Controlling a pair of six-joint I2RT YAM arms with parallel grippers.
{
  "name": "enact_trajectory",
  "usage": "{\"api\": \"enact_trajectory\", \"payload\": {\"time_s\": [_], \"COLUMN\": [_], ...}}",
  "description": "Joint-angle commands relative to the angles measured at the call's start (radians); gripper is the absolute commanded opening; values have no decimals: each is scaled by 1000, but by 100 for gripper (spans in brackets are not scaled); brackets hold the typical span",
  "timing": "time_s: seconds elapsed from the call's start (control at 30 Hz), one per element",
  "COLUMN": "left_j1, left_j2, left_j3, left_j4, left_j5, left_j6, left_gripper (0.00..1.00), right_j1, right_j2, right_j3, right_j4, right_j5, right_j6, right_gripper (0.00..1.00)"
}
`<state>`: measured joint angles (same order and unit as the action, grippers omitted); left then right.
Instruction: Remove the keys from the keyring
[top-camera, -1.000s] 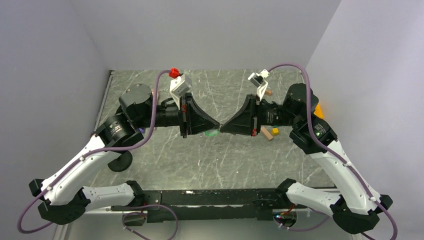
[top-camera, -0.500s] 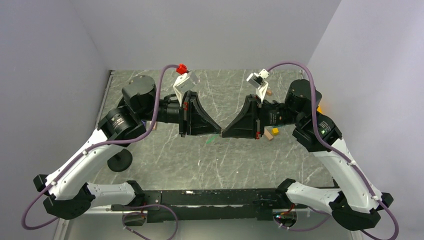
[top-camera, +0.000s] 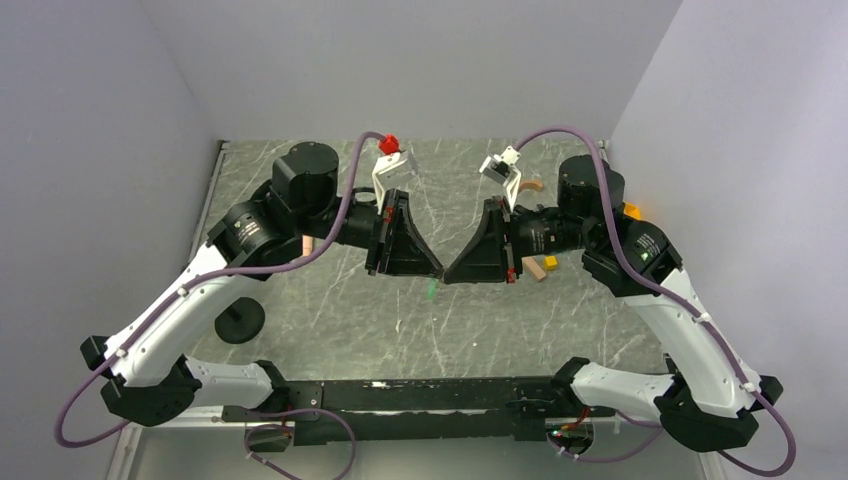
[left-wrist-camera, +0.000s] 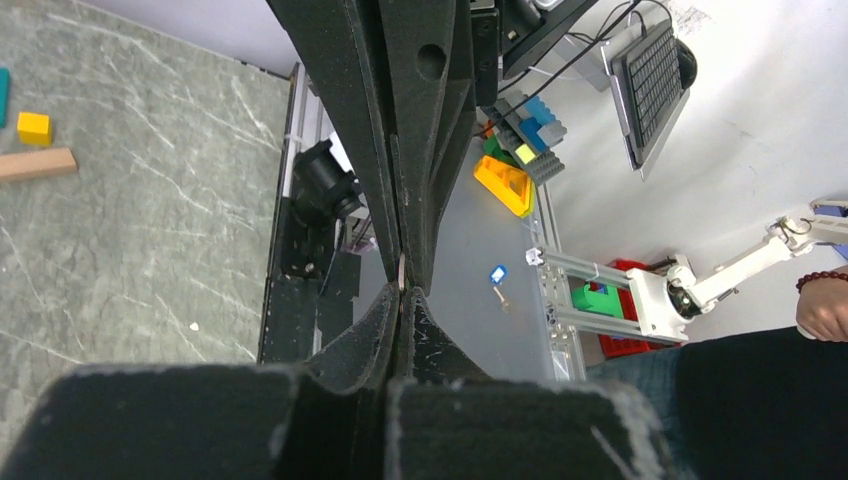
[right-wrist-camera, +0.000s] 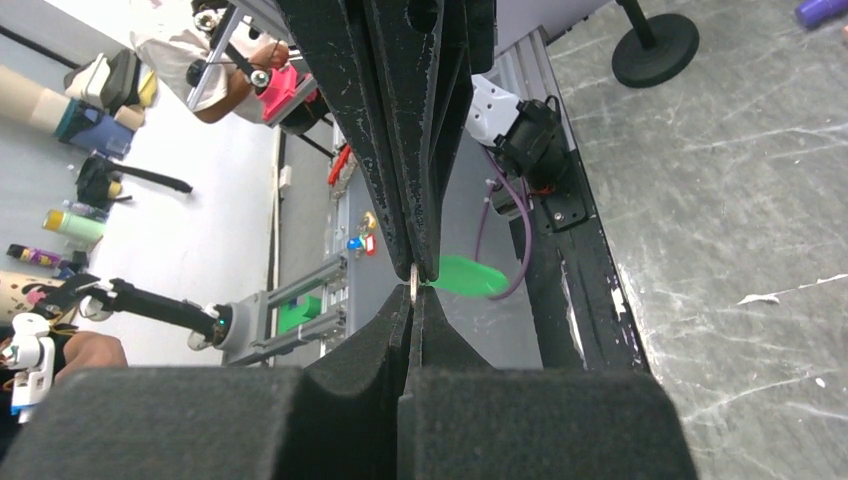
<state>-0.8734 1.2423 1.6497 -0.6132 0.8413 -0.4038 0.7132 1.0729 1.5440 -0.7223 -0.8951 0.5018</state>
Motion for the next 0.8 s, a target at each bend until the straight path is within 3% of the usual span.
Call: {"api": "enact_trajectory", "payload": {"time_s": [0.0,0.27,0.53,0.6,0.77], "left_j1": [-16,-15,-15,-16,-14], "left_j2": [25,17,-13,-21,-37], "left_j3": [0,-54,-104,-113,-130], "left_j4": [-70,-39,-40,-31,1], "left_j5": [32,79,-48,-80,-129], "left_j6": [37,27,5,-7,-44], "left_gripper": [0,0,0,0,0], "right_j1": [9,26,33,34,33], "right_j2": [13,40,57,55,40], "right_j3": [48,69,106,112,92], "right_j4": [78,46,-4,-11,15], "right_j5": [61,74,125,134,148], "right_j6": [-29,-49,-77,-83,-69], "right_gripper": [0,0,0,13,31]}}
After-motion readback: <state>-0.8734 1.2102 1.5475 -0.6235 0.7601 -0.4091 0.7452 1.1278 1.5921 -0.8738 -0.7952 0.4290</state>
